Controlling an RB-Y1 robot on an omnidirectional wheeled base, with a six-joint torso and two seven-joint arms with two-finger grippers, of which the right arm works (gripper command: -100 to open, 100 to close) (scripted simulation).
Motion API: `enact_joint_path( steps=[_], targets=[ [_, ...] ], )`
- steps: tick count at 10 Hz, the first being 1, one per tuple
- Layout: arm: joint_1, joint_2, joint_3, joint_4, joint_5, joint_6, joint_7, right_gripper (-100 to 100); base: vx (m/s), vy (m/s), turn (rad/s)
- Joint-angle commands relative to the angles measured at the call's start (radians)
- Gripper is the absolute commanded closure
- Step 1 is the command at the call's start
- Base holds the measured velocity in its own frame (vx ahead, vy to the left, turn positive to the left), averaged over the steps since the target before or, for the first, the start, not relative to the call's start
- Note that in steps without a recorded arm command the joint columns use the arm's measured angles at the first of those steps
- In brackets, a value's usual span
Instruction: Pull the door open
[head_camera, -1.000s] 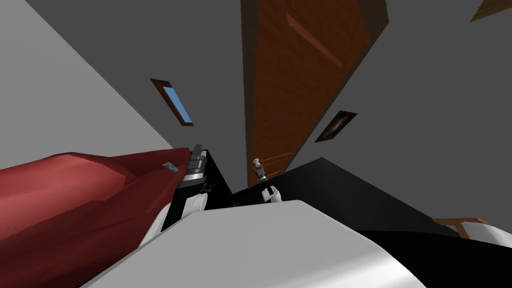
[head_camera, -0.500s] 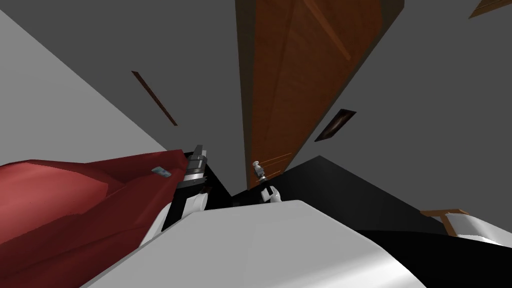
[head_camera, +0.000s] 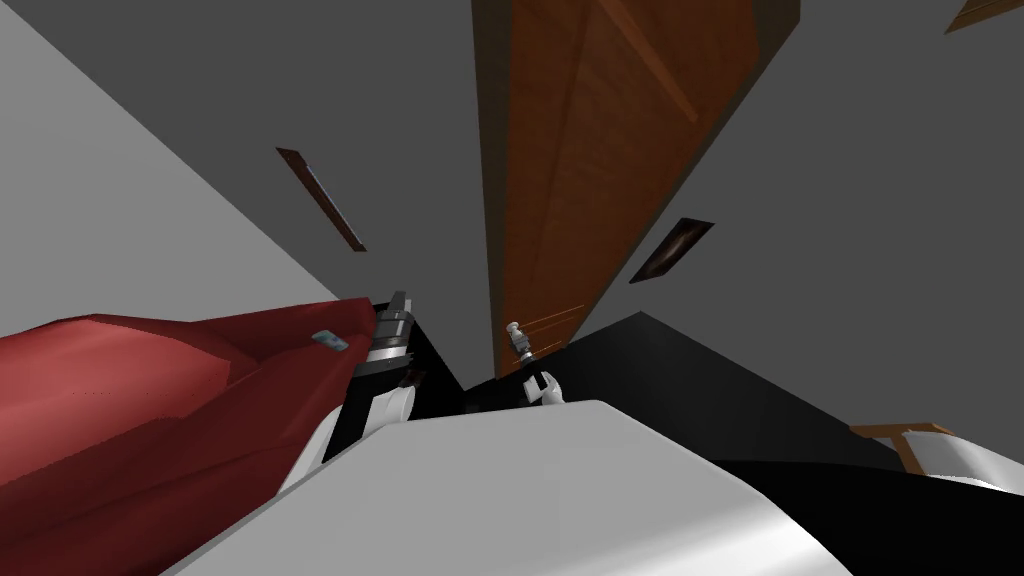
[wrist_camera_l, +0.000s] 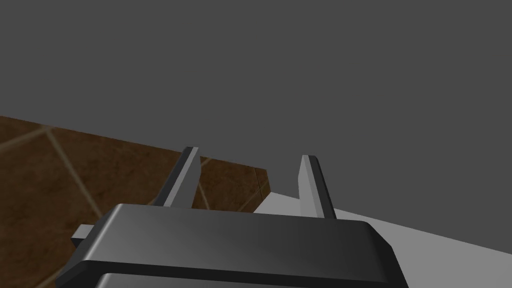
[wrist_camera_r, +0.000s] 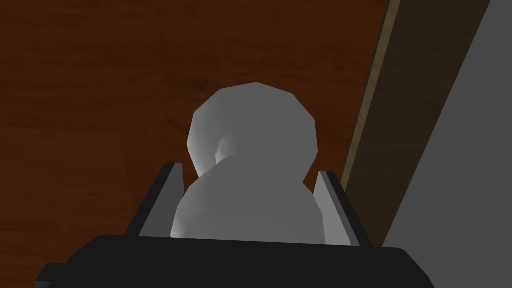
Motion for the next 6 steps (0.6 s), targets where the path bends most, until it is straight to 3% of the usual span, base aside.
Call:
enact_joint_path(
  steps=[1,6],
  targets=[
    [0.009,0.000,0.005,-0.002,-0.001,0.004,-0.015,100,-0.189,0.017,0.088],
    [0.017,-0.023,0.007,-0.011,-0.015,0.003,-0.078,100,-0.177,0.004,0.085]
  ],
)
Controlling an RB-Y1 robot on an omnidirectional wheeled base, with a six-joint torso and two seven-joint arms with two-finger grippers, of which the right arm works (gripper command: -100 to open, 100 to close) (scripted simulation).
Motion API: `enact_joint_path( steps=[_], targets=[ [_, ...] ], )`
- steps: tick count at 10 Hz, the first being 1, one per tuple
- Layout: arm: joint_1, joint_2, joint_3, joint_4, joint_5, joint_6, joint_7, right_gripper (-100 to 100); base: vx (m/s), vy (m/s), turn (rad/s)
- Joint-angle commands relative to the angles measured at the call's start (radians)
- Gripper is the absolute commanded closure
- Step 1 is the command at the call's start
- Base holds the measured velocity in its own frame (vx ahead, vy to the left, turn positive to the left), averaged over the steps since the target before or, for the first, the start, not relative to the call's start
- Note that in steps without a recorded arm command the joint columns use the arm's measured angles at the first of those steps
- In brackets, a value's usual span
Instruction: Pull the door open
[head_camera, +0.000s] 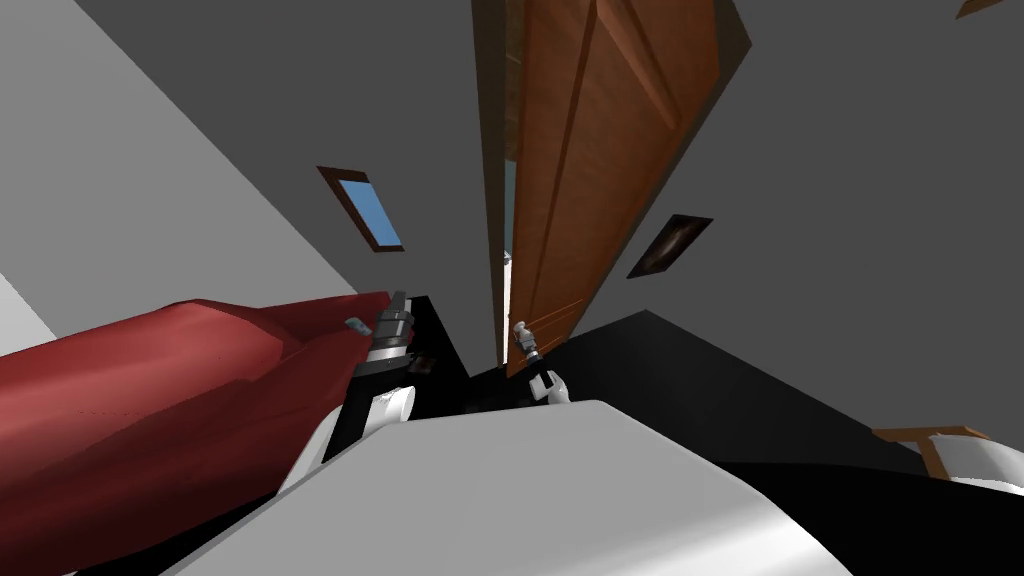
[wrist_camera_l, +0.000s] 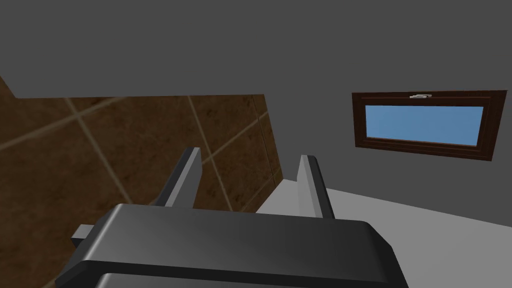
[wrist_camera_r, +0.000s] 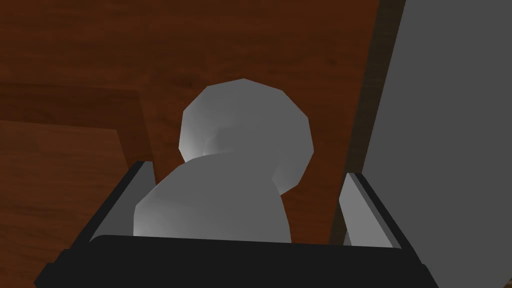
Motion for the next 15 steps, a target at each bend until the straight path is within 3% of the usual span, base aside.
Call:
enact_joint_path(
  steps=[1,4,5,6,9,10,15],
  targets=[
    [-0.008,0.028,0.018,0.046,0.004,-0.020,-0.009,100,-0.090,0.010,0.028],
    [-0.008,0.028,0.018,0.046,0.004,-0.020,-0.009,100,-0.003,0.008,-0.013],
    [-0.008,0.028,0.018,0.022,0.004,-0.020,-0.009,100,-0.005,-0.003,0.013],
    [-0.008,0.028,0.018,0.046,0.004,-0.020,-0.009,100,-0.013,-0.007,0.015],
    [-0.008,0.028,0.018,0.046,0.004,-0.020,-0.009,100,0.006,0.008,0.002],
    [0.002,-0.008,-0.005,-0.012,-0.020,0.000,-0.042,100,-0.024,-0.056,0.132],
    [0.006,-0.017,-0.005,-0.016,-0.059,-0.006,-0.122,100,-0.069,-0.058,0.135]
  ],
)
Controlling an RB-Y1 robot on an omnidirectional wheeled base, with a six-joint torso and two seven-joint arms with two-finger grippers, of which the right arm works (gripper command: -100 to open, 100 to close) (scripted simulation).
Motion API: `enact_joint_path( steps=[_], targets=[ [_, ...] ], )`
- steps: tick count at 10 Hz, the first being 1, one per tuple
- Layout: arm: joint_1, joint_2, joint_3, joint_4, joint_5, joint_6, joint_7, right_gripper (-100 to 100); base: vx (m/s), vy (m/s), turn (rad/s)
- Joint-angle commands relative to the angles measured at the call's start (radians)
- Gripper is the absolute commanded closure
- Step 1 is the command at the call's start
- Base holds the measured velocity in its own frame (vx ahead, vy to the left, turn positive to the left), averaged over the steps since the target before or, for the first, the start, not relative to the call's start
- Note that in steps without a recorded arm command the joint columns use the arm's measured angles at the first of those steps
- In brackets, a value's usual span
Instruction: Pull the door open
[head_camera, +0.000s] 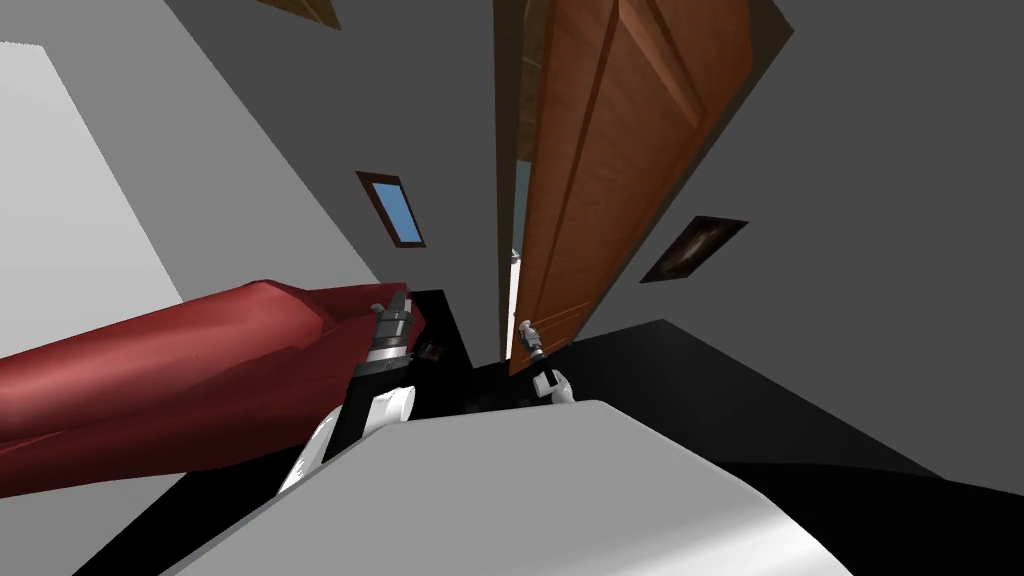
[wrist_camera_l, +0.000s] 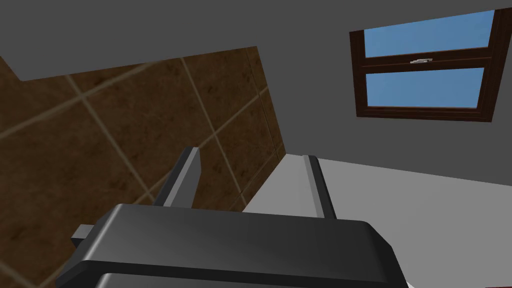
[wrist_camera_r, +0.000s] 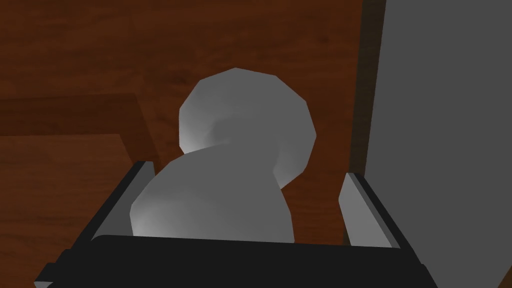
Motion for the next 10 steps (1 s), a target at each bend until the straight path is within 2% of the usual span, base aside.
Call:
enact_joint_path(
  steps=[1,6,7,10],
  targets=[
    [0.005,0.012,0.014,-0.001,-0.008,0.000,-0.032,100,-0.063,-0.027,0.116],
    [0.011,0.001,0.014,-0.007,-0.059,-0.007,-0.140,100,-0.051,-0.048,0.151],
    [0.011,0.001,0.014,-0.007,-0.059,-0.007,-0.140,100,-0.044,-0.030,0.045],
    [0.016,-0.007,0.014,-0.012,-0.097,-0.013,-0.222,100,-0.052,-0.027,0.132]
  ],
)
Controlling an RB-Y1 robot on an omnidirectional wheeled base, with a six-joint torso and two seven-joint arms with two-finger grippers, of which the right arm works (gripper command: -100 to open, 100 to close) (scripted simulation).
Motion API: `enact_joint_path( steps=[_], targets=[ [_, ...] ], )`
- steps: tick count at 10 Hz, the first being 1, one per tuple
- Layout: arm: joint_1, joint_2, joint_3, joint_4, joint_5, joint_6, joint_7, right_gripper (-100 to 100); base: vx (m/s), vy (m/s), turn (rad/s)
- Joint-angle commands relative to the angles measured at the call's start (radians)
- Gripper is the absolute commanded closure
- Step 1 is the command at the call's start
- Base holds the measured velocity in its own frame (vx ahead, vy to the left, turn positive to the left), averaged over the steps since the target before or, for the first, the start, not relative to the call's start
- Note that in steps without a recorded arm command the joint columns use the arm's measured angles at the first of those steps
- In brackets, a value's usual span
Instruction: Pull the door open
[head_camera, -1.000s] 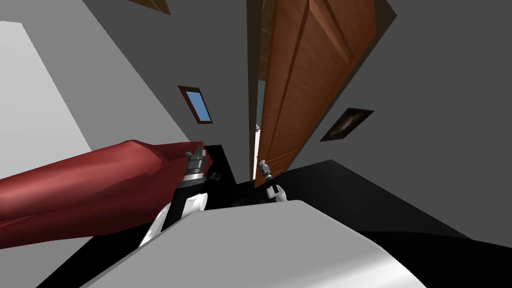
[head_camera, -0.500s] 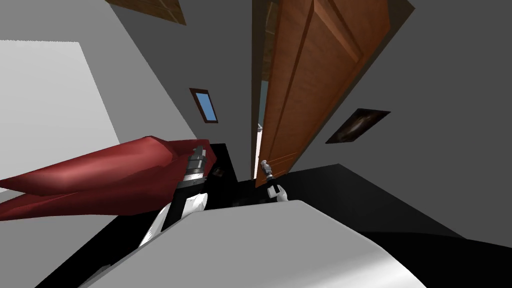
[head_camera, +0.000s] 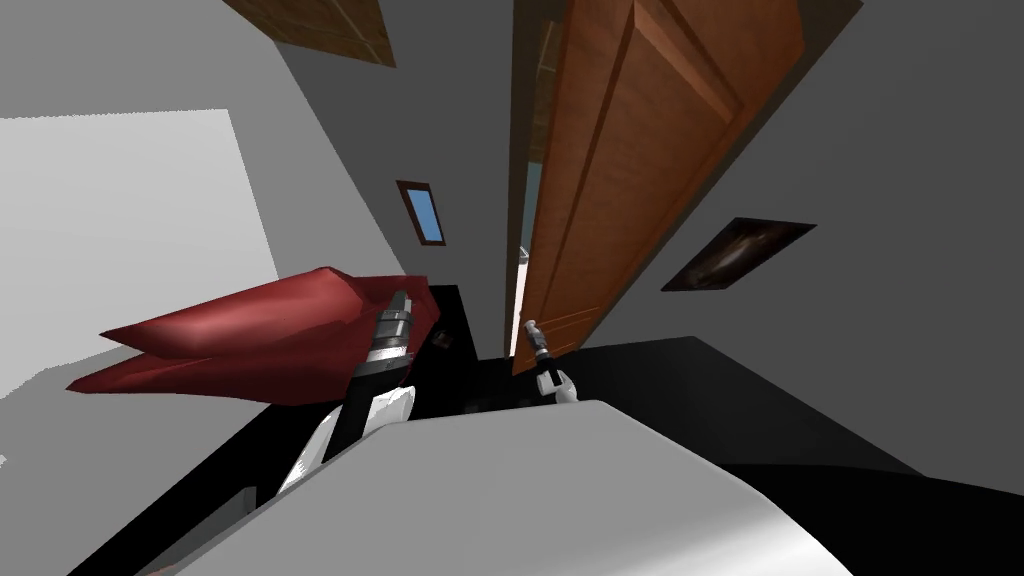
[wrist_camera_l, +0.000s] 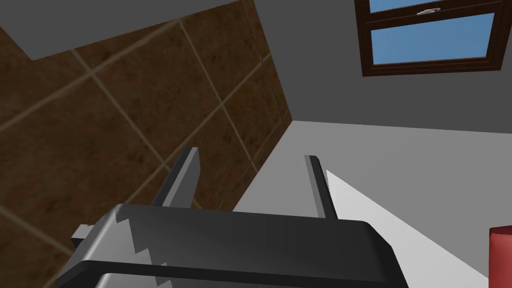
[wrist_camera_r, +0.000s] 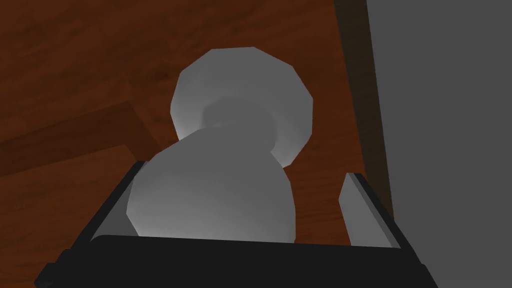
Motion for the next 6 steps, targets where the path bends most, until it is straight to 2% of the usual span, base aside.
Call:
enact_joint_path(
  steps=[1,3,4,5,6],
  targets=[
    [-0.001,0.021,0.019,0.024,-0.015,-0.013,-0.050,100,-0.067,-0.055,0.185],
    [0.003,0.015,0.018,0.020,-0.042,-0.017,-0.102,100,-0.060,-0.057,0.161],
    [0.003,0.015,0.018,0.020,-0.042,-0.017,-0.110,100,-0.042,-0.027,0.060],
    [0.004,0.012,0.018,0.018,-0.056,-0.018,-0.144,100,-0.041,-0.022,0.091],
    [0.004,0.012,0.018,0.017,-0.056,-0.018,-0.144,100,-0.034,-0.023,0.066]
  ],
)
